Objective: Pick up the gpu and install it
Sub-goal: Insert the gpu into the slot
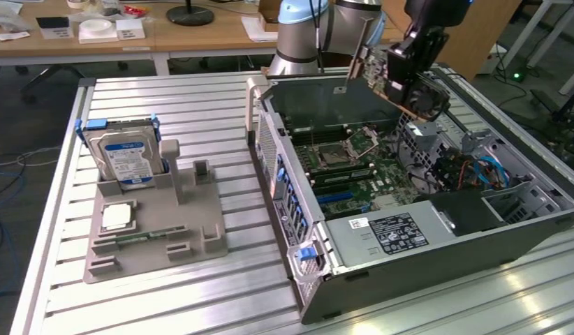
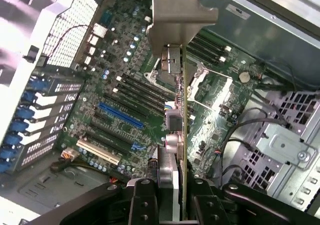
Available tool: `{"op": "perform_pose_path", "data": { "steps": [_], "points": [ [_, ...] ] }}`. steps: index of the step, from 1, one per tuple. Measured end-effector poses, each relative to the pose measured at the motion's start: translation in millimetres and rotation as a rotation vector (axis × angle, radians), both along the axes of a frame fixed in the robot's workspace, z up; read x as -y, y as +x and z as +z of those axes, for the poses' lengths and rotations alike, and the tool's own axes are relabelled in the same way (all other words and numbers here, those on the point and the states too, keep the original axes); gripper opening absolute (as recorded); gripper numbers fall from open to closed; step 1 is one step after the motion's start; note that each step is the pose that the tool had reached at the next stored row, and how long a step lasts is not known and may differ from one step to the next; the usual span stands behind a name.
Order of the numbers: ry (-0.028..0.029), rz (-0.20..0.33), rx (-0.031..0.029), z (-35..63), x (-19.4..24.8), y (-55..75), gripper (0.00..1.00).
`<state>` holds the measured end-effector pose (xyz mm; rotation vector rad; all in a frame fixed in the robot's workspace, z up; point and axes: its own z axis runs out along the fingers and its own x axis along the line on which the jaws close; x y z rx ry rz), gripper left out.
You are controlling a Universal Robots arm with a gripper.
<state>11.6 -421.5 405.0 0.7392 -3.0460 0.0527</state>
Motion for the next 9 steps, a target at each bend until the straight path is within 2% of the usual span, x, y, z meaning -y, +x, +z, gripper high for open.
{"op": "perform_pose_path", "data": {
  "steps": [9],
  "points": [
    [0.0,0.157,0.0,0.0,0.0,0.0,0.28]
  ]
}}
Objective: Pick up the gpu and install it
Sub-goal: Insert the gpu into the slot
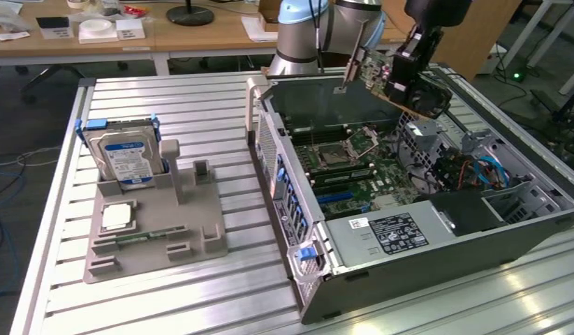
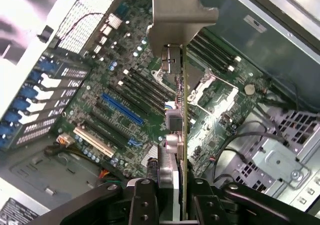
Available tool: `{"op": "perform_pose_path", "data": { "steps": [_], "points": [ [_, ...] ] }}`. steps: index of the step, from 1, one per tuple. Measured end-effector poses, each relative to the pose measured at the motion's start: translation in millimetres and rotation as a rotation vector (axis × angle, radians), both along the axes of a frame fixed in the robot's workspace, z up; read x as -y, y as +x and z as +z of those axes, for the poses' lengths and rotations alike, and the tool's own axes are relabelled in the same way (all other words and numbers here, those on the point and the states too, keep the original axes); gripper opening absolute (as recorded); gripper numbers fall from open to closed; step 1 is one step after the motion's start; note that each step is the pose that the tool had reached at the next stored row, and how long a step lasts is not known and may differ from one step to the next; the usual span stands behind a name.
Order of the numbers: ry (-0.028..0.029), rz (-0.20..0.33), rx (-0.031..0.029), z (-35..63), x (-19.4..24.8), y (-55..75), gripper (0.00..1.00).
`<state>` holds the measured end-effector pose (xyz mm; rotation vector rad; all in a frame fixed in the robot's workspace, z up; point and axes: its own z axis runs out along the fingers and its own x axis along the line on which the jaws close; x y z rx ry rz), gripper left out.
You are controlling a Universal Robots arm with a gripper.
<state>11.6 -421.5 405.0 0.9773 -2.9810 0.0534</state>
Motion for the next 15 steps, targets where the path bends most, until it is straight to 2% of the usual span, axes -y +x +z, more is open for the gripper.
{"op": "perform_pose_path", "data": {
  "steps": [15],
  "points": [
    [0.0,0.27,0.0,0.0,0.0,0.0,0.28]
  ]
}}
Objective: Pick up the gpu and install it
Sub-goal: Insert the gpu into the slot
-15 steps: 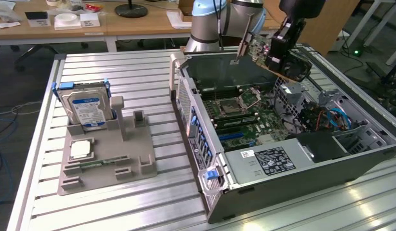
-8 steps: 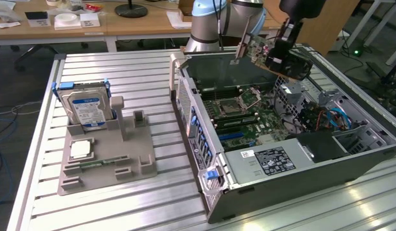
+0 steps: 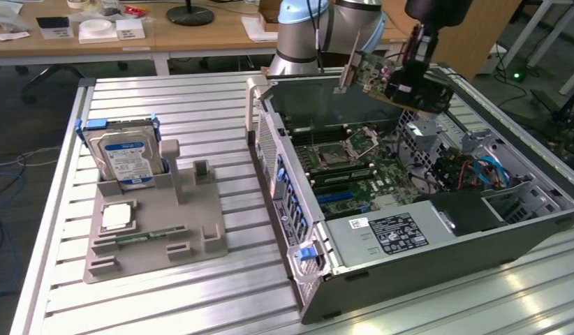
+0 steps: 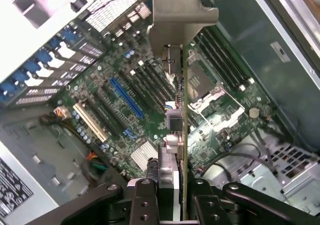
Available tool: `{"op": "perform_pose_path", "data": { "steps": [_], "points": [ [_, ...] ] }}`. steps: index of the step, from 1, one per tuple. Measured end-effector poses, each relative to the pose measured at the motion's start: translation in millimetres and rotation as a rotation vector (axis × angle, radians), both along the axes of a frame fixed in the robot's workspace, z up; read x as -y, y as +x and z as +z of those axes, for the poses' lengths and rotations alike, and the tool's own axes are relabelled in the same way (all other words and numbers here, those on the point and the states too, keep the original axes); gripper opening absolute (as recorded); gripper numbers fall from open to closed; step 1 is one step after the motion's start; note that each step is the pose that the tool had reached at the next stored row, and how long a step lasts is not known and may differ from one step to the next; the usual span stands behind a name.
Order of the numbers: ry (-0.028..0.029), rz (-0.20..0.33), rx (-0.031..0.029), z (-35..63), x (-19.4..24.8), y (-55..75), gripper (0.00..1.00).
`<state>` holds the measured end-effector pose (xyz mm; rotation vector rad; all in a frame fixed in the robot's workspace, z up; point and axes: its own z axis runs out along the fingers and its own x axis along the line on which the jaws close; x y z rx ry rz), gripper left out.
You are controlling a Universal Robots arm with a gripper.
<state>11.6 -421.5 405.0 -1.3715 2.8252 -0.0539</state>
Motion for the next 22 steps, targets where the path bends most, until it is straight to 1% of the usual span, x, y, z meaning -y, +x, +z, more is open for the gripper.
{"op": "perform_pose_path", "data": {
  "steps": [22],
  "points": [
    [0.0,0.399,0.0,-0.2,0.0,0.0,0.28]
  ]
}}
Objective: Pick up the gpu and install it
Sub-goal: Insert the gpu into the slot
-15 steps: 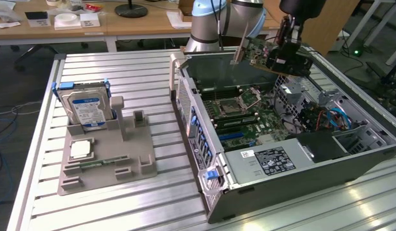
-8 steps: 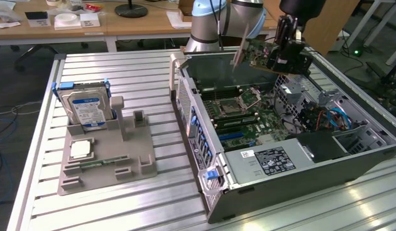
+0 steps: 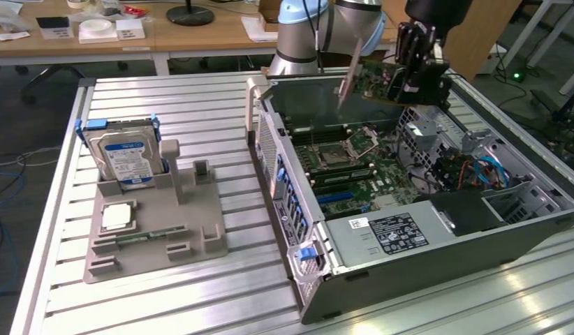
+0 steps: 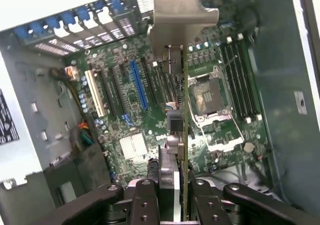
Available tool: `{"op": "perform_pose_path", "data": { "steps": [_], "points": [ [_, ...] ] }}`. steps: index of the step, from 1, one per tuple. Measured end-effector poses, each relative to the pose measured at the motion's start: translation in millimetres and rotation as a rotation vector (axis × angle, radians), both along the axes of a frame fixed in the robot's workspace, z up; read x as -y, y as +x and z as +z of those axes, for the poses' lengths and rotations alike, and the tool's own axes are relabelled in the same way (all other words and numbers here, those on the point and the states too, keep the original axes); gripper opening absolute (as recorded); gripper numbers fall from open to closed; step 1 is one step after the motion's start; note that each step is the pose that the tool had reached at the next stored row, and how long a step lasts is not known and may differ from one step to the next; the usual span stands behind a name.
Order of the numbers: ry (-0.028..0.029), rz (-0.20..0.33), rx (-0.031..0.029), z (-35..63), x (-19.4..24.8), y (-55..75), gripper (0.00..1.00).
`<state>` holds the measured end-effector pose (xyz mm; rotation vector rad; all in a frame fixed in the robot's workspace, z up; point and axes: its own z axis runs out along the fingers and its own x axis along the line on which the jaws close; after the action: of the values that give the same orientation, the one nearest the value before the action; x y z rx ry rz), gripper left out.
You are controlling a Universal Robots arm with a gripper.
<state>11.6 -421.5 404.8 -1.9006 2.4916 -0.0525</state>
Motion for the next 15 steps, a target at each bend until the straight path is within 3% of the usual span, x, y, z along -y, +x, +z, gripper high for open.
{"op": "perform_pose_path", "data": {
  "steps": [8,10,13,15],
  "points": [
    [-0.0003,0.141,0.0029,-0.8,0.0,0.0,0.28],
    [-0.0009,0.168,0.0103,-1.5,0.0,-0.1,0.28],
    [-0.0034,0.191,0.0306,-2.4,0.0,0.0,0.28],
    [-0.0035,0.193,0.0324,-2.5,0.0,0.0,0.28]
  ]
}}
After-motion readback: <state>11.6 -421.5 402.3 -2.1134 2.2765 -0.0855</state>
